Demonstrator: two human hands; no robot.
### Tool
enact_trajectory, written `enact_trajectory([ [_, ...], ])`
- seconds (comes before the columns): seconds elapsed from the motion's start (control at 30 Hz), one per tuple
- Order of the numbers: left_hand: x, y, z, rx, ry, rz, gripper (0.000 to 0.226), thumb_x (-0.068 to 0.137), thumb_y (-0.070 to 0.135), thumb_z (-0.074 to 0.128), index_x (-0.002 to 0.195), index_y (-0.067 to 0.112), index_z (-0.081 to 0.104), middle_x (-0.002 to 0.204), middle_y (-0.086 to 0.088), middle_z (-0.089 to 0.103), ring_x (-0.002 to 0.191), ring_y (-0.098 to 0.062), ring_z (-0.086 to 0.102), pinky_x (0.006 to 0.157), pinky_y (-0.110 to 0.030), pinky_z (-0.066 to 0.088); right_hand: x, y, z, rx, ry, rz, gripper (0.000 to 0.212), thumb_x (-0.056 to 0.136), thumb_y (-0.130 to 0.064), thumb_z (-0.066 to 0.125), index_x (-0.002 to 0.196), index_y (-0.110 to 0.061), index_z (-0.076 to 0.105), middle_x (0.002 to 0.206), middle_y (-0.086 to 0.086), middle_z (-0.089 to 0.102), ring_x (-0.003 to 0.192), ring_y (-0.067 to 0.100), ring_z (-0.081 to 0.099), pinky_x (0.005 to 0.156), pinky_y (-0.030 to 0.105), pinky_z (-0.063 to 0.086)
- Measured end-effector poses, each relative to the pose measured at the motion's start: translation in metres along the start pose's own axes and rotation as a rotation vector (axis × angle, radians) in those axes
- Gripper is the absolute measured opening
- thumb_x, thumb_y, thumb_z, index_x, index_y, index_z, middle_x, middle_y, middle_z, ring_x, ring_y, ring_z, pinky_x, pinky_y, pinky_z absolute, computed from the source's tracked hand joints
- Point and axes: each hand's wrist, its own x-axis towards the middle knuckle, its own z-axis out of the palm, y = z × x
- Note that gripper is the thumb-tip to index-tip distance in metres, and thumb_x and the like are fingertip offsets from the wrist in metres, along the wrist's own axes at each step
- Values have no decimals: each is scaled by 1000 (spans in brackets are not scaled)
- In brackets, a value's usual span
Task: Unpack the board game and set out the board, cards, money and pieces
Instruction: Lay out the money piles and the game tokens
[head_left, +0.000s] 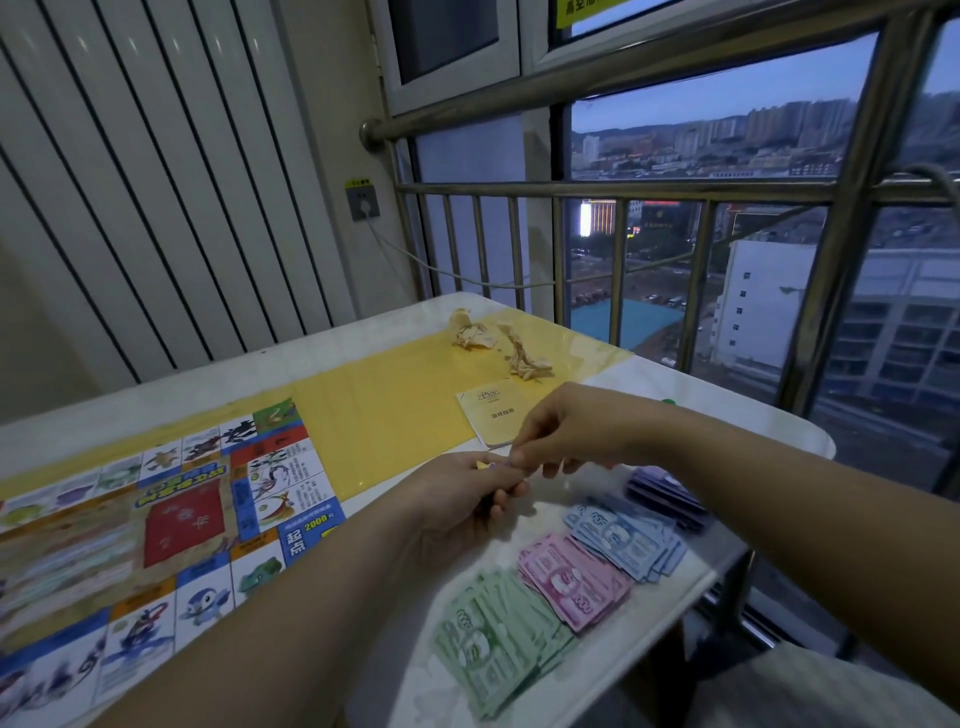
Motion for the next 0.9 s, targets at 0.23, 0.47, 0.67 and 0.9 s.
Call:
enact_trajectory([
  [0.23, -2, 0, -2, -53, 77, -17, 9, 91, 9, 58, 85, 2, 60, 61, -5, 55, 43, -5, 44, 40, -13, 41, 3, 3, -6, 137, 28, 62, 11, 89, -21, 64, 80, -21, 70, 80, -3, 66, 74, 9, 57, 68, 22, 47],
  [0.47, -19, 12, -18, -353, 115, -135, 22, 96, 19, 49, 88, 1, 60, 71, -13, 59, 48, -16, 53, 46, -21, 52, -1, 8, -11, 92, 70, 69, 9, 87, -18, 66, 81, -23, 70, 76, -7, 68, 68, 7, 56, 62, 21, 44],
  [0.67, -42, 12, -35, -242, 84, -96, 17, 91, -5, 46, 100, -3, 60, 73, -15, 63, 58, -16, 59, 52, -23, 55, -2, -4, 2, 1, -19, -8, 10, 88, -19, 65, 86, -27, 70, 67, -15, 67, 58, -3, 53, 53, 12, 41],
  [0.9, -53, 0, -44, -82, 144, -24, 14, 90, -5, 53, 100, -7, 62, 71, -14, 66, 53, -13, 61, 56, -21, 55, 3, -25, 24, -265, -147, -72, 21, 94, -14, 54, 100, -24, 71, 87, -10, 66, 74, 12, 57, 70, 24, 44],
])
